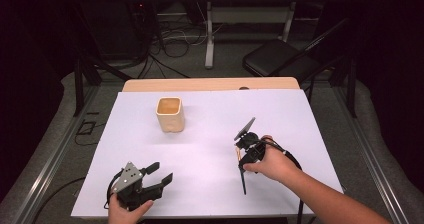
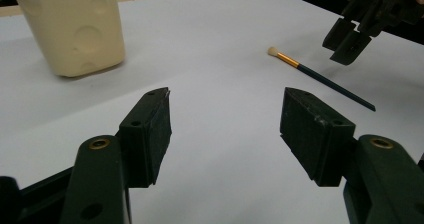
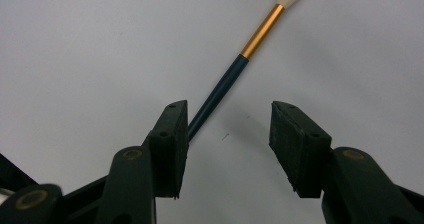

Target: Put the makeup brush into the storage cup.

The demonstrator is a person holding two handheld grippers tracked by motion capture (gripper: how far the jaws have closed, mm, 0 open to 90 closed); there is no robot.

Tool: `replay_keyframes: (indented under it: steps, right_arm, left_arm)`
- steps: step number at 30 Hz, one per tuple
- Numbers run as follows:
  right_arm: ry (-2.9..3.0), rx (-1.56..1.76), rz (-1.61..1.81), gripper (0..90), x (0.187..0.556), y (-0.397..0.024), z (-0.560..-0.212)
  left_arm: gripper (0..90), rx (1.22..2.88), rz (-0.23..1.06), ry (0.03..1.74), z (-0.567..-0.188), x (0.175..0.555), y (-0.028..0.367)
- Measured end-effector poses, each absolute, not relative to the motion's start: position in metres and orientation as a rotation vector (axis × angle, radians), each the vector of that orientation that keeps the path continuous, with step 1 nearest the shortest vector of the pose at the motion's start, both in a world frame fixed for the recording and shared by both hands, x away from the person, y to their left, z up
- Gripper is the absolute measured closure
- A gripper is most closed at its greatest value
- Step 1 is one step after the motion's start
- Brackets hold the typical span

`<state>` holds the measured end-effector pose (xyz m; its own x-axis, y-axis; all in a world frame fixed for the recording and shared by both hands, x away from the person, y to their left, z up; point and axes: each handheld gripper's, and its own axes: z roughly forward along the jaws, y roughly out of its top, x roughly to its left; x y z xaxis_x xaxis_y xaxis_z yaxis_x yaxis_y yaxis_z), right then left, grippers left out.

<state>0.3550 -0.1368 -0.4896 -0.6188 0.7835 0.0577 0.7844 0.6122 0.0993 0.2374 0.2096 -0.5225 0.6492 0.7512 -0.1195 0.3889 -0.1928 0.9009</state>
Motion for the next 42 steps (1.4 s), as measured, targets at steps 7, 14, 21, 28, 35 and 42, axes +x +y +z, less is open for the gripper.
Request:
replay_keyframes:
  steps: [7, 14, 21, 28, 35, 42]
  right_arm:
    - [-2.803, -1.418, -0.31, 50.2, 0.357, -0.136, -0.495]
    - [-2.8, -1.419, -0.292, 50.8, 0.361, -0.136, -0.497]
    - [-2.8, -1.423, -0.328, 50.9, 0.36, -0.132, -0.502]
    - [-2.812, -1.403, -0.338, 51.3, 0.359, -0.127, -0.51]
    - [-2.805, -1.371, -0.231, 52.2, 0.358, -0.123, -0.513]
    - [-2.812, -1.352, -0.205, 53.2, 0.356, -0.121, -0.517]
  left_arm:
    - [36.8, 1.808, 0.428, 0.913, -0.523, 0.237, 0.209]
    - [36.8, 1.808, 0.429, 0.913, -0.523, 0.238, 0.209]
    - [36.8, 1.81, 0.427, 0.912, -0.523, 0.237, 0.21]
    - [36.8, 1.809, 0.426, 0.912, -0.523, 0.237, 0.21]
    - [36.8, 1.808, 0.427, 0.91, -0.523, 0.238, 0.21]
    - [36.8, 1.806, 0.427, 0.911, -0.523, 0.237, 0.21]
